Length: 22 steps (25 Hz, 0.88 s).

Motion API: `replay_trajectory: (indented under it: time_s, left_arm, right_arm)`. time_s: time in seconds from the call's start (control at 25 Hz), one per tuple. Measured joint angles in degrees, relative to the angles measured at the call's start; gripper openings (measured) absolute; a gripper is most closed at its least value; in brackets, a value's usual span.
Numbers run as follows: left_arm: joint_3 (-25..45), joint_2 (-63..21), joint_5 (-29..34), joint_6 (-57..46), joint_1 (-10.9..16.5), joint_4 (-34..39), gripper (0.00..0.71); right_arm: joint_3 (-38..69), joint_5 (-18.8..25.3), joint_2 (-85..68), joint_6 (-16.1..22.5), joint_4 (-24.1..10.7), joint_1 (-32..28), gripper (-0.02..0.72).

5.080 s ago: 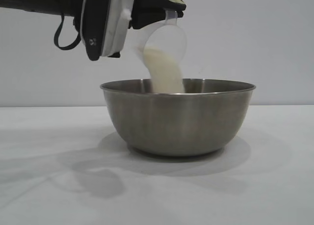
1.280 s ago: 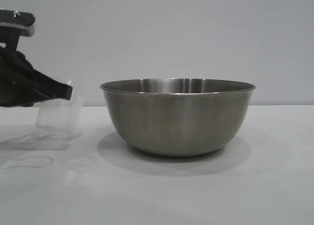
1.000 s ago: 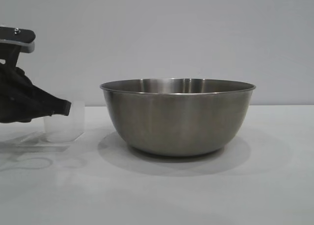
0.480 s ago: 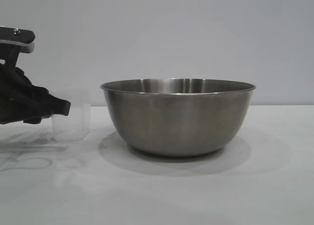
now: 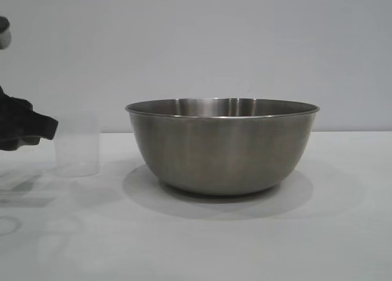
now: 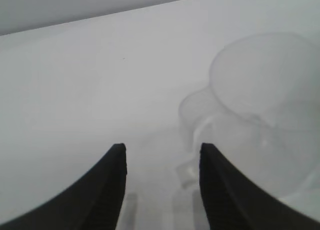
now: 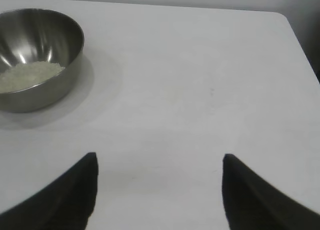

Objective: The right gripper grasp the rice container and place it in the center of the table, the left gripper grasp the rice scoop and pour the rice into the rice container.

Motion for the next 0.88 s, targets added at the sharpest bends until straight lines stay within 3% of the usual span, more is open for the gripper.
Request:
replay_trajectory:
  time_s: [0.28, 0.56, 0.6, 0.72, 0.76, 0.84, 0.88]
  left_arm:
    - [6.66, -6.28, 0.0, 0.0, 0.0, 3.22, 0.295]
    - [8.71, -15.32, 0.0, -1.02, 0.0, 4.78, 0.295]
    - [8.71, -16.61, 0.44, -1.26, 0.0, 5.05, 0.295]
    - [7.58, -20.88, 7.64, -1.13, 0.0, 5.17, 0.295]
    - [6.91, -21.95, 10.7, -1.02, 0.0, 5.17, 0.295]
    - [5.44, -24.61, 18.88, -0.91, 0.0, 5.17, 0.295]
    - [4.52, -25.84, 22.46, -0.91, 0.0, 5.17, 0.295]
  right_arm:
    - [0.0, 0.0, 0.0, 0.0, 0.0, 0.0, 0.449]
    - [0.0, 0.0, 0.0, 0.0, 0.0, 0.0, 0.449]
    - [0.0, 0.0, 0.0, 0.0, 0.0, 0.0, 0.408]
    - [0.0, 0.0, 0.0, 0.0, 0.0, 0.0, 0.396]
    - [0.0, 0.0, 0.0, 0.0, 0.0, 0.0, 0.348]
    - [0.0, 0.0, 0.0, 0.0, 0.0, 0.0, 0.341]
    - [0.0, 0.0, 0.0, 0.0, 0.0, 0.0, 0.296]
